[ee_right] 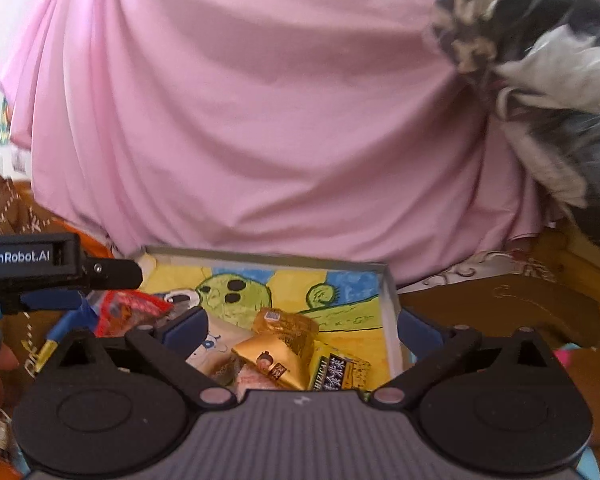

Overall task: Organize snacks
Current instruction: 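Lower both packs into the tray and open both grippers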

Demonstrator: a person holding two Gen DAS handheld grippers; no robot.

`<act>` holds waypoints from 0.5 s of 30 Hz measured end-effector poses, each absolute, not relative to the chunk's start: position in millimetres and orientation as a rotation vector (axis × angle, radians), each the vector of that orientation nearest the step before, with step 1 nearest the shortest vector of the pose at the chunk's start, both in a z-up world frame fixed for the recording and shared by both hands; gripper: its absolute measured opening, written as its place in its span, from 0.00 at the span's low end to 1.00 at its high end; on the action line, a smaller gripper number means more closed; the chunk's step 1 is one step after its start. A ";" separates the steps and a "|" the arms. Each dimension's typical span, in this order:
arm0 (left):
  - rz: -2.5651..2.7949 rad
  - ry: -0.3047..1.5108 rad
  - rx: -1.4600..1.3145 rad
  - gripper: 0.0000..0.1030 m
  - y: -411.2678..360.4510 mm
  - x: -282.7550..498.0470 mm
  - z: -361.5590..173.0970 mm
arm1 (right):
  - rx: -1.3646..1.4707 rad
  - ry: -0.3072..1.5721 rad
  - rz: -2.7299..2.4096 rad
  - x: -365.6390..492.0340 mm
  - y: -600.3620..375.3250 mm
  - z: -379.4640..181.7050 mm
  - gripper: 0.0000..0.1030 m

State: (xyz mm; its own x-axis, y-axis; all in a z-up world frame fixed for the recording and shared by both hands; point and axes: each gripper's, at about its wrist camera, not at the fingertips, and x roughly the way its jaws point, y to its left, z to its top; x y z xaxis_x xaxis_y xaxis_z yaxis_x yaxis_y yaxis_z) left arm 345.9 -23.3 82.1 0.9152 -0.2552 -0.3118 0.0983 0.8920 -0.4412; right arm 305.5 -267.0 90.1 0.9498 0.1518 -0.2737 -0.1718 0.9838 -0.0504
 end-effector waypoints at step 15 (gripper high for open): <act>-0.117 0.307 -0.394 0.99 -8.5 241.0 104.0 | -0.039 0.168 0.150 202.6 -280.9 120.7 1.00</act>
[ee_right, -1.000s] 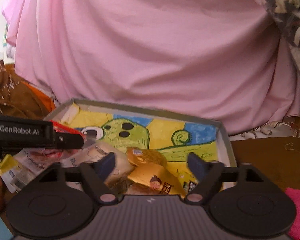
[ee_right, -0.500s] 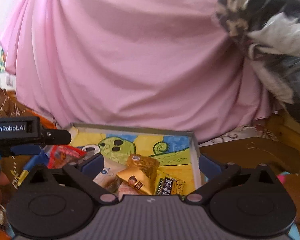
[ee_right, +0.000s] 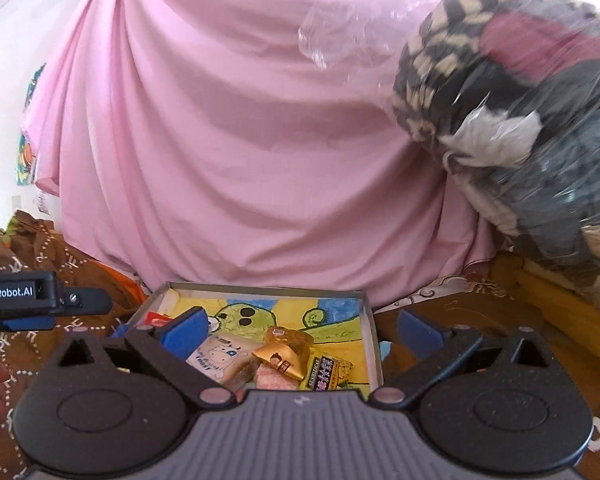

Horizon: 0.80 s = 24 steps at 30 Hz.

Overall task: Organize snacks
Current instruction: 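Lower both packs into the tray and open both grippers, then move both tools back toward the wrapped cake and mandarin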

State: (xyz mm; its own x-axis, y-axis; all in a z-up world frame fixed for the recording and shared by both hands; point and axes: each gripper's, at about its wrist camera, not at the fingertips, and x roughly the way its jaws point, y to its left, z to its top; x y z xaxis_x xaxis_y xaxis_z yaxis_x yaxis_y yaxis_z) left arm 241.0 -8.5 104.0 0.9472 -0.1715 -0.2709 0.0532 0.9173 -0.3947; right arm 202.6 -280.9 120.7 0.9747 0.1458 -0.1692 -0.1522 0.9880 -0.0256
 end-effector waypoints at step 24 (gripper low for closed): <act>0.024 0.377 -0.335 0.99 -7.6 90.3 70.5 | -0.054 0.194 0.104 57.6 -291.1 76.2 1.00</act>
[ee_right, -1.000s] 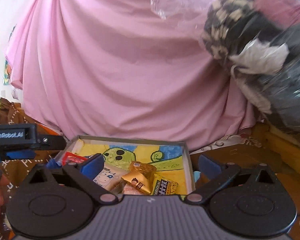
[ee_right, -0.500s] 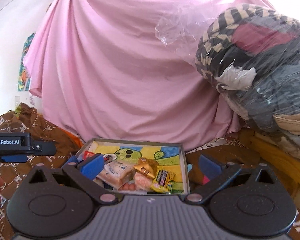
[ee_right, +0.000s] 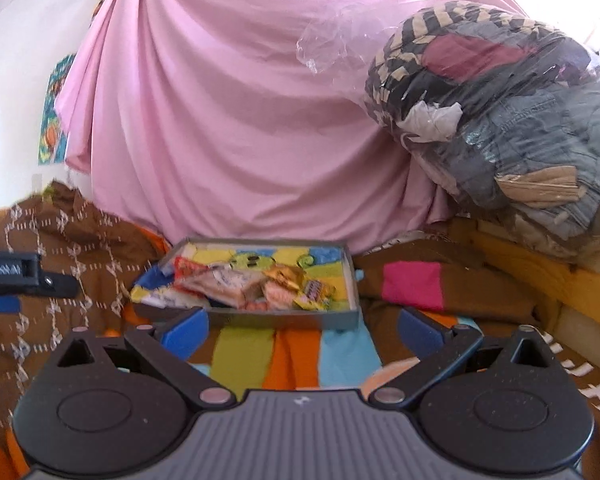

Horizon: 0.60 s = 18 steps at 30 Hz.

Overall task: Organize snacks
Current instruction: 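Move both tools back toward the wrapped cake and mandarin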

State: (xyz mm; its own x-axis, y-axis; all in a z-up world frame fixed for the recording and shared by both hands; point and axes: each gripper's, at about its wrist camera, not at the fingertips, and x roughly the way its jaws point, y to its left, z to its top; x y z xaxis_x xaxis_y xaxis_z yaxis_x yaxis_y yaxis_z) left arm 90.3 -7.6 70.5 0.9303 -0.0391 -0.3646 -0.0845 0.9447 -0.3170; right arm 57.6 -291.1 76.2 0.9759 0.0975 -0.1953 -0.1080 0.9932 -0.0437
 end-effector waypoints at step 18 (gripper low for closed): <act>-0.007 0.728 -0.265 0.99 -20.8 64.7 -1.2 | -0.099 0.570 0.157 47.8 -271.6 16.9 1.00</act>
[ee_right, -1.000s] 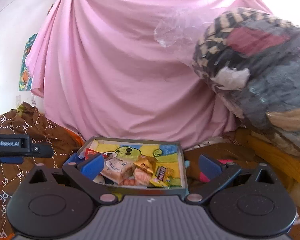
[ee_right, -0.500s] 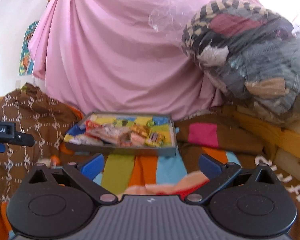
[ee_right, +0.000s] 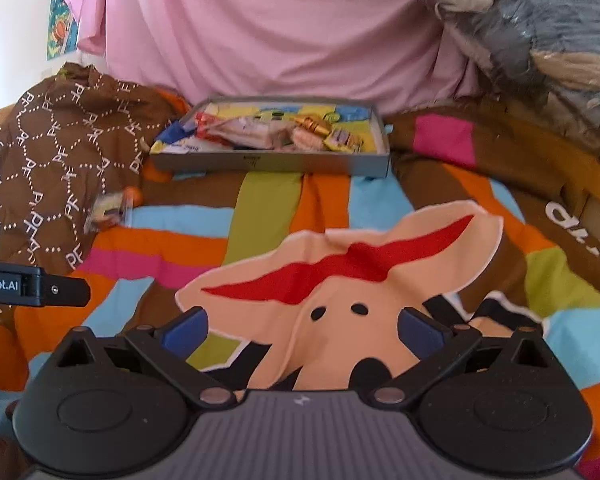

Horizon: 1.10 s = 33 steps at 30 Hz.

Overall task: Organize snacks
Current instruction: 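Move both tools back toward the wrapped cake and mandarin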

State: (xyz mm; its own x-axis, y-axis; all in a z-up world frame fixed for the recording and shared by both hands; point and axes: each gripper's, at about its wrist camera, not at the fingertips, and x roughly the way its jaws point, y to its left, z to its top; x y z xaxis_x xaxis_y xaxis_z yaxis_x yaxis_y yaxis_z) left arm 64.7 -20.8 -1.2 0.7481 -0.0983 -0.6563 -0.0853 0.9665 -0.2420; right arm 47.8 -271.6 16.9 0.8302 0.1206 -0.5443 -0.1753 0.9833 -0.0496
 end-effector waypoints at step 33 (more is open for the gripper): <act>0.028 0.780 0.010 0.99 -16.9 98.3 6.4 | -0.004 0.481 0.262 44.0 -265.2 13.0 1.00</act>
State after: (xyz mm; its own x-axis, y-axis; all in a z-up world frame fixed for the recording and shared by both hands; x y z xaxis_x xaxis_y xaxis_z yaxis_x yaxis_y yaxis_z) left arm 98.3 -16.9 6.4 0.7108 0.0290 -0.7028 -0.0217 0.9996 0.0194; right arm 44.0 -265.2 13.0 0.8537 0.2486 -0.4576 -0.2505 0.9664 0.0577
